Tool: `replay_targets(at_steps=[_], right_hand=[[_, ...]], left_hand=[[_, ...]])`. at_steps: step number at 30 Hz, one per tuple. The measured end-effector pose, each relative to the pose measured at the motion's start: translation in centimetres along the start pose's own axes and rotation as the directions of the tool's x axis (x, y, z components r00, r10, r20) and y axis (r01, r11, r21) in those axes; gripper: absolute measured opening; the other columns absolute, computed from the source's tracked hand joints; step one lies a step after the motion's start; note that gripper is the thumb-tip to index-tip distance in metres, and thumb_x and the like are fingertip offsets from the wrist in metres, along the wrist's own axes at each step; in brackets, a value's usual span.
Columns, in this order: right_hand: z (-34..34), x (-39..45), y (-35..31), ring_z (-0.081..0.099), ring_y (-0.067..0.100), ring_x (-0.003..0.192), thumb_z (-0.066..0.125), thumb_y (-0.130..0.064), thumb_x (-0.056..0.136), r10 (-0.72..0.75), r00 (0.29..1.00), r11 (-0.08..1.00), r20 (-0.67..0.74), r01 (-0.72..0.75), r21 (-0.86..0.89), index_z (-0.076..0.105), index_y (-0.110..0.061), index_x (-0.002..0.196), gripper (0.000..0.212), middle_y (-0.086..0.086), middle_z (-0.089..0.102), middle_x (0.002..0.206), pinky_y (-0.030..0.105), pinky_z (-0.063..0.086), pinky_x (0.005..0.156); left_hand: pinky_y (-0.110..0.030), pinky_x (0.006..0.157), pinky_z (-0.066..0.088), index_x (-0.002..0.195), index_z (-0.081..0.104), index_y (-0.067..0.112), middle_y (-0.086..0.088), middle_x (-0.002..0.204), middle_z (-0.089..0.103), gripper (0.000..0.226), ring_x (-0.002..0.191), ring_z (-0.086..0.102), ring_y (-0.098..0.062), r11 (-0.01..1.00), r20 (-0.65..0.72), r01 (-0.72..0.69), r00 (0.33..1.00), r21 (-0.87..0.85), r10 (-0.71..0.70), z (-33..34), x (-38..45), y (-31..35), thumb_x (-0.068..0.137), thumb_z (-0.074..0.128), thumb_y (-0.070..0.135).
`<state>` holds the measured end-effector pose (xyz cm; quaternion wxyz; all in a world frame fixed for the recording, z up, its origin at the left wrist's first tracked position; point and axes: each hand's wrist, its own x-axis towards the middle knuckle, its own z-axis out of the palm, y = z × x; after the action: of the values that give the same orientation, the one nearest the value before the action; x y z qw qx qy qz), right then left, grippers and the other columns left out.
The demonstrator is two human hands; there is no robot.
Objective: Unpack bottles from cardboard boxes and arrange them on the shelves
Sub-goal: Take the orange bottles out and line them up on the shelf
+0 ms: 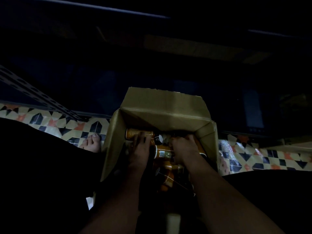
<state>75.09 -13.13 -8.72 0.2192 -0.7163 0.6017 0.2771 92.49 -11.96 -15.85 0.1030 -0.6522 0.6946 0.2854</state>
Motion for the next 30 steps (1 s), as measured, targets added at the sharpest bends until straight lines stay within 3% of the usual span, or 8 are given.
replay_targets(at_steps=[7, 10, 14, 18, 21, 24, 27, 30], right_hand=[[-0.9, -2.1, -0.2, 0.055, 0.025, 0.119, 0.087, -0.014, 0.069, -0.027, 0.999, 0.936, -0.032, 0.037, 0.351, 0.055, -0.025, 0.129, 0.069, 0.002, 0.051, 0.133, 0.042, 0.050, 0.102], [-2.2, -3.5, 0.6, 0.054, 0.018, 0.112, 0.090, -0.012, 0.064, -0.042, 0.989, 0.868, -0.140, 0.105, 0.486, 0.057, -0.031, 0.118, 0.067, -0.006, 0.048, 0.122, 0.037, 0.049, 0.096], [-3.5, -5.2, 1.9, 0.053, 0.010, 0.104, 0.091, -0.011, 0.061, -0.051, 0.979, 0.753, -0.200, 0.169, 0.636, 0.061, -0.034, 0.115, 0.066, -0.011, 0.051, 0.114, 0.029, 0.048, 0.086], [-5.4, -7.7, 2.6, 0.062, 0.011, 0.106, 0.094, -0.009, 0.059, -0.058, 0.977, 0.549, -0.203, 0.201, 0.811, 0.068, -0.037, 0.114, 0.067, -0.011, 0.064, 0.115, 0.030, 0.053, 0.086], [-7.7, -10.4, 2.9, 0.067, 0.013, 0.106, 0.097, -0.012, 0.057, -0.008, 0.959, 0.397, -0.284, 0.264, 0.879, 0.071, -0.032, 0.113, 0.065, -0.008, 0.070, 0.113, 0.026, 0.053, 0.082], [-9.9, -12.5, 3.3, 0.070, 0.020, 0.107, 0.099, -0.013, 0.050, 0.097, 0.900, 0.139, -0.425, 0.411, 0.901, 0.071, -0.020, 0.114, 0.070, 0.002, 0.072, 0.114, 0.034, 0.060, 0.084], [-12.2, -14.2, 3.2, 0.070, 0.024, 0.110, 0.102, -0.016, 0.045, 0.200, 0.829, -0.113, -0.522, 0.549, 0.828, 0.069, -0.017, 0.118, 0.080, 0.007, 0.073, 0.115, 0.046, 0.057, 0.093], [-14.4, -16.2, 2.6, 0.067, 0.031, 0.118, 0.096, -0.015, 0.057, 0.214, 0.761, -0.252, -0.613, 0.649, 0.718, 0.065, -0.014, 0.127, 0.076, 0.013, 0.070, 0.124, 0.056, 0.051, 0.103]], left_hand=[[-0.035, 0.111, 0.039, 0.143, 0.040, 0.011, -0.012, 0.149, 0.046, 0.050, 0.134, 0.049, -0.026, 0.955, -0.188, 0.014, 0.979, -0.297, -0.073, -3.1, -2.0, 0.5, 0.100, 0.059, 0.026], [-0.043, 0.103, 0.049, 0.140, 0.040, 0.015, -0.009, 0.143, 0.047, 0.050, 0.126, 0.055, -0.024, 0.914, -0.251, -0.003, 0.962, -0.407, -0.108, -4.4, -2.9, 0.2, 0.097, 0.063, 0.022], [-0.038, 0.106, 0.045, 0.146, 0.038, 0.019, -0.004, 0.146, 0.044, 0.056, 0.131, 0.050, -0.019, 0.852, -0.298, -0.067, 0.949, -0.519, -0.107, -5.8, -4.6, -0.2, 0.096, 0.065, 0.018], [-0.048, 0.115, 0.039, 0.161, 0.015, 0.029, -0.004, 0.155, 0.027, 0.073, 0.139, 0.039, -0.023, 0.830, -0.355, -0.160, 0.934, -0.534, -0.048, -7.8, -6.5, -0.1, 0.102, 0.057, 0.026], [-0.038, 0.110, 0.033, 0.161, 0.015, 0.029, -0.005, 0.157, 0.022, 0.066, 0.143, 0.034, -0.026, 0.777, -0.449, -0.238, 0.891, -0.583, -0.064, -9.8, -8.1, 0.2, 0.104, 0.050, 0.035], [-0.031, 0.099, 0.036, 0.159, 0.022, 0.027, -0.002, 0.148, 0.035, 0.064, 0.135, 0.043, -0.024, 0.756, -0.564, -0.333, 0.824, -0.563, -0.057, -12.2, -9.3, 0.8, 0.103, 0.043, 0.050], [-0.040, 0.099, 0.046, 0.154, 0.024, 0.041, 0.008, 0.139, 0.043, 0.067, 0.125, 0.051, -0.017, 0.666, -0.658, -0.492, 0.753, -0.560, 0.004, -15.1, -10.6, 1.8, 0.096, 0.039, 0.070], [-0.035, 0.092, 0.054, 0.147, 0.027, 0.052, 0.005, 0.131, 0.053, 0.062, 0.113, 0.057, -0.009, 0.576, -0.729, -0.610, 0.684, -0.544, 0.036, -18.1, -12.1, 3.2, 0.091, 0.041, 0.073]])
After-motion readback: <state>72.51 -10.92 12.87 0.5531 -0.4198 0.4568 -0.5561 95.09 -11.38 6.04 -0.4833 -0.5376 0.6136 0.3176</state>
